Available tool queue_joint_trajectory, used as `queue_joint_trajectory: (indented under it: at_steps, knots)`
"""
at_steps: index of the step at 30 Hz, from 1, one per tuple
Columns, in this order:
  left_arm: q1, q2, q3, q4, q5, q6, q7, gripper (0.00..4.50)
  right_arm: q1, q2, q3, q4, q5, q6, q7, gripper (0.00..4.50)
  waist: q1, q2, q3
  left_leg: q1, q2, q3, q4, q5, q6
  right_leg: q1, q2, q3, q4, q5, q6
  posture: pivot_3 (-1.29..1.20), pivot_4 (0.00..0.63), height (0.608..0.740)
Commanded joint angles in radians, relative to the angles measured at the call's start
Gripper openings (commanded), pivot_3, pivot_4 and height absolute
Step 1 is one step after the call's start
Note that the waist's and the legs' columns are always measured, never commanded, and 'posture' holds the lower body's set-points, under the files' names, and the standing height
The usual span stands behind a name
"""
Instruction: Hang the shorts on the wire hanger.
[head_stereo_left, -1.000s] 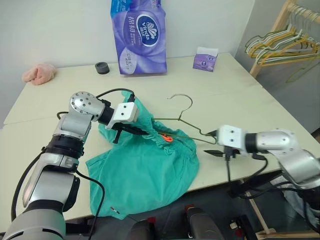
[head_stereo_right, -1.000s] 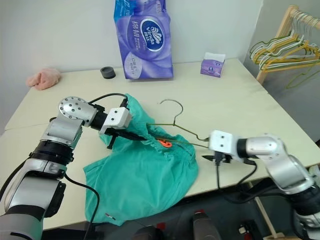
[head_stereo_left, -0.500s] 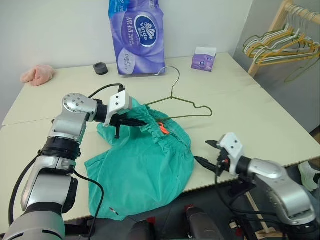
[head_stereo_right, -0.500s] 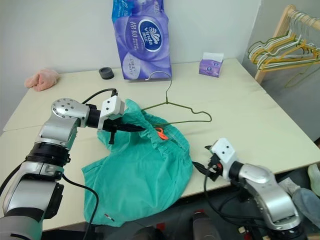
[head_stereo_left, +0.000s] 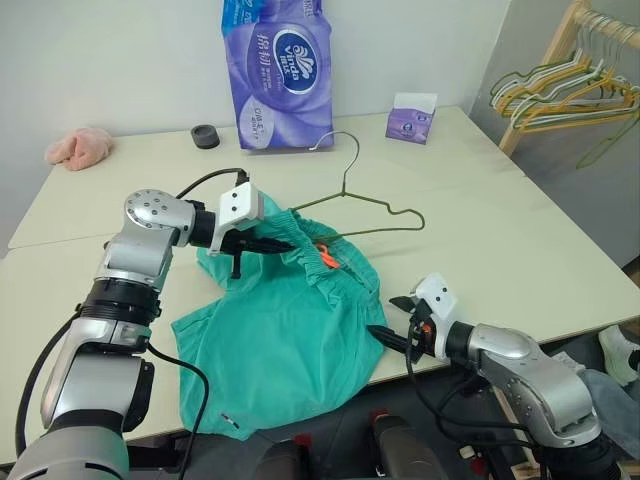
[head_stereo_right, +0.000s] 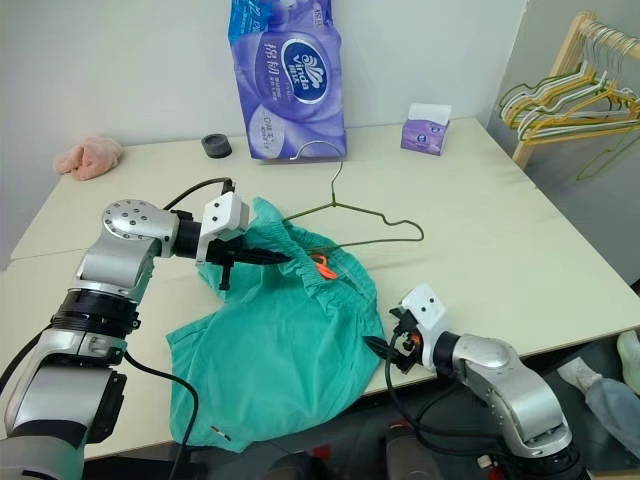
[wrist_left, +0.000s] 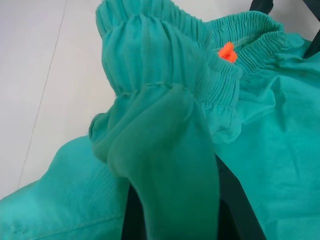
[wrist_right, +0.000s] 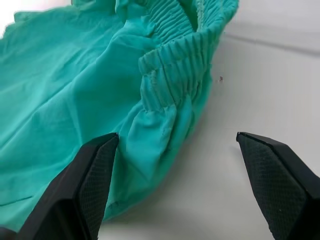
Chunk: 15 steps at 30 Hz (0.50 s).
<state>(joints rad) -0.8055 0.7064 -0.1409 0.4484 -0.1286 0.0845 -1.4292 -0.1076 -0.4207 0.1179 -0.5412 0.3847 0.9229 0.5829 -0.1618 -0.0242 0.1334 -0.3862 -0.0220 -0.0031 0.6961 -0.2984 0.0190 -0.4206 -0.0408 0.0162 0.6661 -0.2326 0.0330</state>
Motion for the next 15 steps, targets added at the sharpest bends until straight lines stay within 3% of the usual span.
queue_joint_trajectory:
  at_steps: [1,7,10,15]
  knots:
    - [-0.008,0.015,0.031,-0.034,-0.024,0.000,0.007,0.00,-0.038,0.025,0.000,-0.023,0.035,0.042,-0.030,4.02,-0.001,0.000,0.000,0.000,0.000,0.000,0.000,0.000,0.000,0.000,0.000,0.000,0.000,0.000,0.000,-0.22,0.104,0.740]
    - [-0.007,0.014,0.030,-0.037,-0.026,-0.002,0.011,0.00,-0.087,0.068,0.084,0.074,-0.064,0.003,-0.135,4.02,0.000,0.000,0.000,0.000,0.000,0.000,0.000,0.000,0.000,0.000,0.000,0.000,0.000,0.000,0.000,-0.21,0.098,0.740]
    - [-0.005,0.018,0.033,-0.037,-0.026,-0.003,0.014,0.00,-0.091,0.054,0.110,0.097,-0.099,-0.042,-0.138,3.42,0.000,0.000,0.000,0.000,0.000,0.000,0.000,0.000,0.000,0.000,0.000,0.000,0.000,0.000,0.000,-0.21,0.096,0.740]
    - [0.001,0.022,0.048,-0.041,-0.032,0.000,0.032,0.00,-0.086,0.061,0.069,0.112,-0.093,-0.097,-0.134,1.72,-0.001,0.000,0.000,0.000,0.000,0.000,0.000,0.000,0.000,0.000,0.000,0.000,0.000,0.000,0.000,-0.21,0.094,0.740]
